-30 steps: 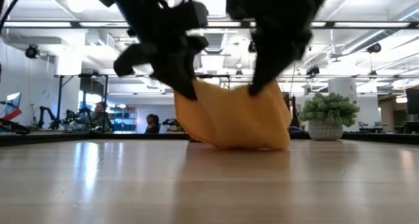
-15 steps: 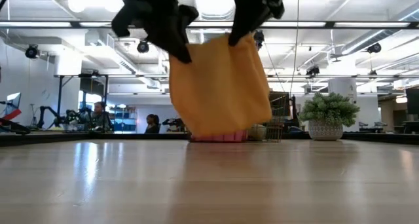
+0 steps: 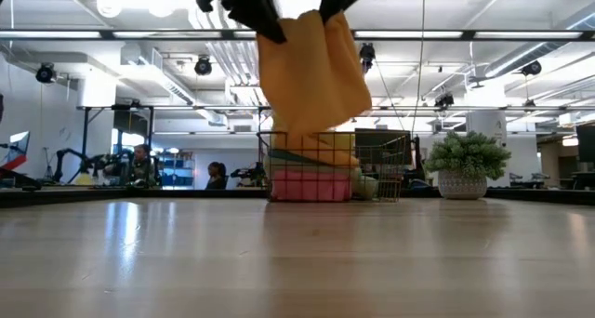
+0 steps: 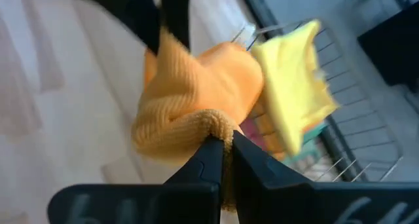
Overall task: Fold microfiber towels
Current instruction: Stack the folded orange microfiber cloth on top of the folded yellow microfiber cloth
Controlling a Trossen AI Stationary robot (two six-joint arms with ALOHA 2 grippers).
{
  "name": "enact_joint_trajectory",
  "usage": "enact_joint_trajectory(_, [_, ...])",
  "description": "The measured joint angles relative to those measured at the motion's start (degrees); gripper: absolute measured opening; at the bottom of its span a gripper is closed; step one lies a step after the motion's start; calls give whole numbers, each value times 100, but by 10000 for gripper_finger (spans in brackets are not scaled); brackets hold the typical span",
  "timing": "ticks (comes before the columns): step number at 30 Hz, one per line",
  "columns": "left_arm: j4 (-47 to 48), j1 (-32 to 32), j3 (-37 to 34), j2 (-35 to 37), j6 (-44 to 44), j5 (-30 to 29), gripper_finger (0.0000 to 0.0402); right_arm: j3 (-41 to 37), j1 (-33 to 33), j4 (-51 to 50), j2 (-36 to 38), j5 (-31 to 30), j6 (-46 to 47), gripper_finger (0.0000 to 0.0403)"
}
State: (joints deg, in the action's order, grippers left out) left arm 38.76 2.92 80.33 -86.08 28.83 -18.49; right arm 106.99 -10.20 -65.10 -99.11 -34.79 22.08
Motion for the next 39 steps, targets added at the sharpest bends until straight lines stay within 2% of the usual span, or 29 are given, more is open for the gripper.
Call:
enact_joint_trajectory(8, [90,-424,586,0,457,-235,0,643,612,-153,11,-311,-804,8])
enact_joint_trajectory(16, [51,-1138,893,-31,944,-242,0,628,1327,-141,11,-292,-1417,8])
enact_joint_trajectory(21, [-161,-1633,974,-165,1301,-242,0,624,1910,278,9,-243,-1997,8])
enact_joint_trajectory(32, [-1188,-2608,973,-655,2413,-192,0,351,3498,1456,-35,1175,-3132,8])
enact_joint_trajectory(39, [-2164,-2999,975,-1128,3370,-201,0,-234,3985,2273,-50,1477,-4001,8])
